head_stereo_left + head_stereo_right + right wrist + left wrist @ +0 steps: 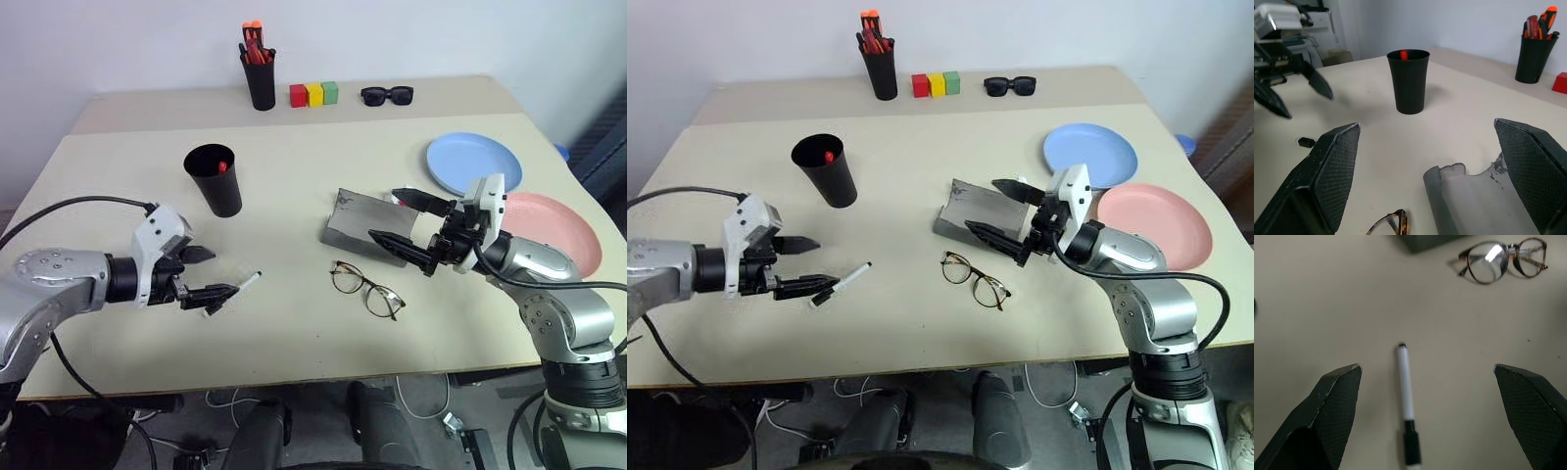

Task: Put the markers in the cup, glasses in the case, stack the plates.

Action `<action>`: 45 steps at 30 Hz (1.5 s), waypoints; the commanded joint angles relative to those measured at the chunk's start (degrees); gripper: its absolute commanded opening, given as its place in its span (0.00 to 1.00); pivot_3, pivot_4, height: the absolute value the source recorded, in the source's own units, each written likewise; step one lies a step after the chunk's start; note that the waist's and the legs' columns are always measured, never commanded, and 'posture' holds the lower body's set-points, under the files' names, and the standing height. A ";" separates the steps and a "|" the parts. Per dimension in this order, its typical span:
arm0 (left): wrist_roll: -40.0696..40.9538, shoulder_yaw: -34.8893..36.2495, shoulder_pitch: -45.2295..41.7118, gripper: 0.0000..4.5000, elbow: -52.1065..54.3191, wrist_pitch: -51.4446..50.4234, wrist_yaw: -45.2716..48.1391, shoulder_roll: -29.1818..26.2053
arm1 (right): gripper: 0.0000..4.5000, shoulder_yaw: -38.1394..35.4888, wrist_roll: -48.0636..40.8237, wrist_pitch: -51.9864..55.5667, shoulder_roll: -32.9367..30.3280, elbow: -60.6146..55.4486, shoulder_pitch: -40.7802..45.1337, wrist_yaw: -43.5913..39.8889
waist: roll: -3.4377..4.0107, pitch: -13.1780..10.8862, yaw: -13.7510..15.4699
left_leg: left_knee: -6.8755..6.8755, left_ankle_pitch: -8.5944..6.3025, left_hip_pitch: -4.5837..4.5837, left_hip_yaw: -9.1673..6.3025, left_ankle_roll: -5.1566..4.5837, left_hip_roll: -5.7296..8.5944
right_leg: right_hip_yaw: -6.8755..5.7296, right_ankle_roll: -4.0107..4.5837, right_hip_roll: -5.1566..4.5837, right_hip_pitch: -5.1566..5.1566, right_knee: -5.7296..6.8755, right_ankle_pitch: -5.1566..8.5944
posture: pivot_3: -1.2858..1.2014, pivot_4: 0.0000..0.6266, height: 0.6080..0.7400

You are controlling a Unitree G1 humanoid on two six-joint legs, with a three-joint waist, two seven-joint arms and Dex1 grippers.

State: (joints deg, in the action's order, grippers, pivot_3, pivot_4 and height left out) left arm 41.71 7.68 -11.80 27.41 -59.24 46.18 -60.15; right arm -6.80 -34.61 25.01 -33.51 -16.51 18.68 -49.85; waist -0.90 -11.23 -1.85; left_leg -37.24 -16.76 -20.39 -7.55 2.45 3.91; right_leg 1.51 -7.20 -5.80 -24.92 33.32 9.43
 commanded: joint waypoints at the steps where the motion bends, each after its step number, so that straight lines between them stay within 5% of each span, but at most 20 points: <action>1: -3.16 -3.52 0.32 0.99 2.45 -3.95 -3.61 -2.03 | 1.00 -0.43 0.00 -1.49 -0.02 -0.87 0.55 -0.38 | 0.00 0.00 -0.08 | 0.00 0.00 0.00 0.01 0.00 0.01 | 0.00 0.00 0.00 0.00 0.00 0.00 | 0.52 0.24 1.00; 14: -4.75 -10.65 -2.09 0.99 3.77 -11.02 -7.65 0.43 | 1.00 -0.51 1.17 -2.15 0.36 -0.88 0.59 0.48 | 0.00 0.00 -0.06 | 0.02 0.00 -0.01 0.01 0.00 0.00 | 0.00 0.01 0.00 -0.02 -0.02 0.00 | 0.52 0.24 1.00; 17: -5.23 -12.26 -3.41 0.79 3.37 -11.46 -7.92 1.27 | 1.00 -0.61 1.49 -2.40 0.09 -0.84 0.45 0.55 | 0.00 0.00 -0.05 | 0.01 0.00 -0.01 0.01 0.00 0.00 | 0.00 0.01 0.00 -0.01 -0.02 0.00 | 0.52 0.24 1.00; 24: -5.65 -13.30 -4.94 0.00 3.13 -12.60 -7.75 2.29 | 1.00 -0.83 1.83 -2.83 0.03 -0.29 0.60 0.61 | 0.00 0.00 -0.06 | 0.02 0.00 -0.01 0.01 0.00 0.00 | 0.00 0.01 0.00 -0.01 -0.04 0.00 | 0.52 0.24 1.00; 30: -6.44 -10.37 -8.11 0.00 0.83 -6.43 -8.60 7.87 | 1.00 -0.65 2.68 -3.82 0.29 0.82 1.23 0.65 | 0.00 0.00 0.38 | 0.00 0.00 -0.01 0.02 0.00 0.00 | 0.00 0.01 0.00 -0.01 -0.04 0.00 | 0.52 0.24 1.00; 33: -6.44 -5.99 -12.54 0.00 -3.80 7.44 -7.38 17.41 | 1.00 -0.42 3.09 -4.48 0.59 1.36 1.54 0.61 | -0.03 0.00 1.34 | -0.07 0.02 -0.05 0.00 0.04 0.00 | -0.02 0.02 -0.01 0.01 -0.09 -0.01 | 0.52 0.24 1.00; 45: -23.17 2.13 -26.58 0.00 -31.60 55.41 -17.77 35.11 | 1.00 -0.43 2.69 -4.85 0.64 2.34 2.77 0.23 | -0.03 0.03 1.24 | -0.06 0.05 -0.02 0.08 0.09 0.03 | 0.00 0.03 -0.05 0.03 -0.16 -0.05 | 0.52 0.24 1.00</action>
State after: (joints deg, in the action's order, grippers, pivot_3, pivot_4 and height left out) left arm 22.31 6.83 -36.29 -0.90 -12.40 31.94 -25.42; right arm -6.53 -31.61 21.11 -32.79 -13.20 20.25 -49.50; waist -0.93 -11.20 -0.60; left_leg -37.31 -16.70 -20.43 -7.47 2.54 3.95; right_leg 1.51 -7.17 -5.85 -24.90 33.15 9.38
